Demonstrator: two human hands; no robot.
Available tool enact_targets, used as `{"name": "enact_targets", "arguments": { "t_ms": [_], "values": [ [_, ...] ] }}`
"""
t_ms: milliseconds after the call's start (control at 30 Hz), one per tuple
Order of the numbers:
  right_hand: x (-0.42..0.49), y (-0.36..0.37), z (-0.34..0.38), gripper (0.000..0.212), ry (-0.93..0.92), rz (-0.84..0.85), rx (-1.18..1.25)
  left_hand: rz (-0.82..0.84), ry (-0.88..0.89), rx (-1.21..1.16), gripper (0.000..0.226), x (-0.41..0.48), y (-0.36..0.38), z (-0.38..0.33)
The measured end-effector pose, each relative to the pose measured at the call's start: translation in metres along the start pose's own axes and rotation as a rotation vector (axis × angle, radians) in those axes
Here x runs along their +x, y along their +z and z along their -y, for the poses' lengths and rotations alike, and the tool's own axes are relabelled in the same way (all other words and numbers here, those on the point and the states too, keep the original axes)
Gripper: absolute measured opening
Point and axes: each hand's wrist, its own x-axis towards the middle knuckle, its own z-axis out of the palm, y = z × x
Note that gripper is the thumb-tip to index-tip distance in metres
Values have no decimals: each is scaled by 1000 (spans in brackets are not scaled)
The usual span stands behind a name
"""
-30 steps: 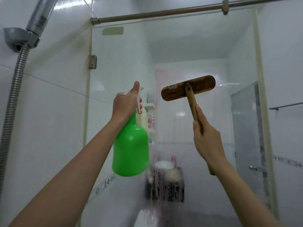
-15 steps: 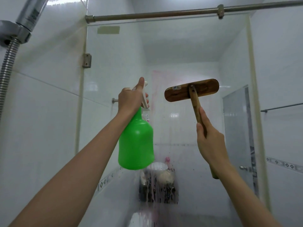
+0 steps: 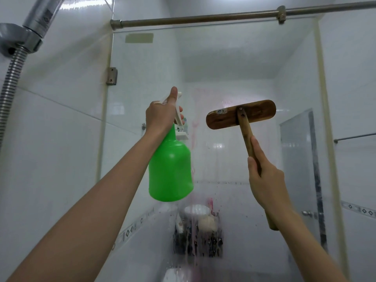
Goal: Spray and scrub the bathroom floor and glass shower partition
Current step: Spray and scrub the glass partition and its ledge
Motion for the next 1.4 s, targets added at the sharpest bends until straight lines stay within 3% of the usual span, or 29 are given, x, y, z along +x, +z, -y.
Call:
{"name": "enact_targets", "arguments": {
  "t_ms": [200, 400, 600, 800, 967, 1067, 1167, 1333, 1400],
  "values": [
    [0, 4, 18, 56, 37, 27, -60, -2, -1, 8, 42, -4, -23, 16],
    [112, 1, 74, 51, -29, -22, -203, 15, -65, -83, 45, -10, -39, 19],
    [-21, 10, 61, 55, 57, 132, -190, -55, -34, -129, 41, -22, -55, 15],
    [102, 20, 101, 55, -100, 48, -266, -58, -38, -127, 37, -27, -64, 22],
    [-16, 27, 72, 56, -25, 185, -188, -64, -36, -126, 39, -34, -61, 31],
    [55, 28, 82, 52, -94, 119, -276, -58, -46, -100, 41, -40, -54, 35],
    [104, 10, 98, 50, -82, 94, -209, -58, -51, -111, 40, -47, -49, 37],
    [-35, 7, 51, 53, 63, 156, -125, -43, -23, -116, 42, -54, -43, 38],
    [-11, 7, 50, 52, 40, 115, -163, -30, -21, -116, 42, -55, -40, 36]
  ]
}}
